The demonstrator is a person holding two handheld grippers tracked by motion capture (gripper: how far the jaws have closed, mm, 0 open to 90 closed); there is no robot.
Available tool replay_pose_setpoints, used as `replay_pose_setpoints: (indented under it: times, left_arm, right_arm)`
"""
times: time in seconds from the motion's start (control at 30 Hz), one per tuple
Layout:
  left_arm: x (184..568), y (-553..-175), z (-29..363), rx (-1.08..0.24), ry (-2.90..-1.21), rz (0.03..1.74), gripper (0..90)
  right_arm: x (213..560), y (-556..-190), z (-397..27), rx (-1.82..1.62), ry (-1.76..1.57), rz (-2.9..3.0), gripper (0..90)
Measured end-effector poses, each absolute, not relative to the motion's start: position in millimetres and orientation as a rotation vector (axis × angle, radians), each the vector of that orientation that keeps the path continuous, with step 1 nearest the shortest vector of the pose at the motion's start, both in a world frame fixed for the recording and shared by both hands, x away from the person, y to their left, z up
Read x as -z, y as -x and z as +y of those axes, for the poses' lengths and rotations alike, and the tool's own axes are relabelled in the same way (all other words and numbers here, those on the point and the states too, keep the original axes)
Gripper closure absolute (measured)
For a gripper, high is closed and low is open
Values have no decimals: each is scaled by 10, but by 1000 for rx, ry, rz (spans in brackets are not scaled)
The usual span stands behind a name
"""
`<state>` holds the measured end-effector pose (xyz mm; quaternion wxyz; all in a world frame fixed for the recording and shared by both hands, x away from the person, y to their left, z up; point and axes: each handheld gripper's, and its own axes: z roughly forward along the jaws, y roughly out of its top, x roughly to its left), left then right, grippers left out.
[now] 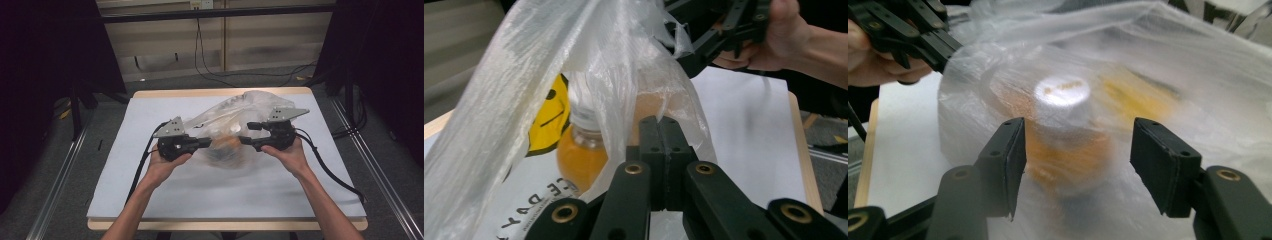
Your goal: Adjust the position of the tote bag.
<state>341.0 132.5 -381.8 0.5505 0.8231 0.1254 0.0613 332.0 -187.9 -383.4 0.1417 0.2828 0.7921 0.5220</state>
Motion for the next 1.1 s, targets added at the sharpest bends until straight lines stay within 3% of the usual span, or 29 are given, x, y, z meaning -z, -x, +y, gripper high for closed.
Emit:
replay_pose_setpoints:
  times: [0.13,0.23,0.27,0.47,1.1]
  left_arm:
    - [3884,-3422,1302,-119,-1975,299,900]
    - [3933,-3417,1291,-110,-2002,300,900]
    - [3950,-3413,1290,-101,-1997,306,900]
    - [4008,-3409,1343,-99,-2015,326,900]
    - [4365,-3512,1233,-80,-2127,362,900]
  right_arm:
    - [3876,-3307,-1855,-1452,-813,2319,441]
    - [3913,-3297,-1818,-1442,-818,2337,571]
    - [3915,-3292,-1810,-1444,-817,2338,579]
    - [3910,-3256,-1898,-1455,-819,2342,892]
    - [4214,-3323,-1984,-1381,-897,2382,900]
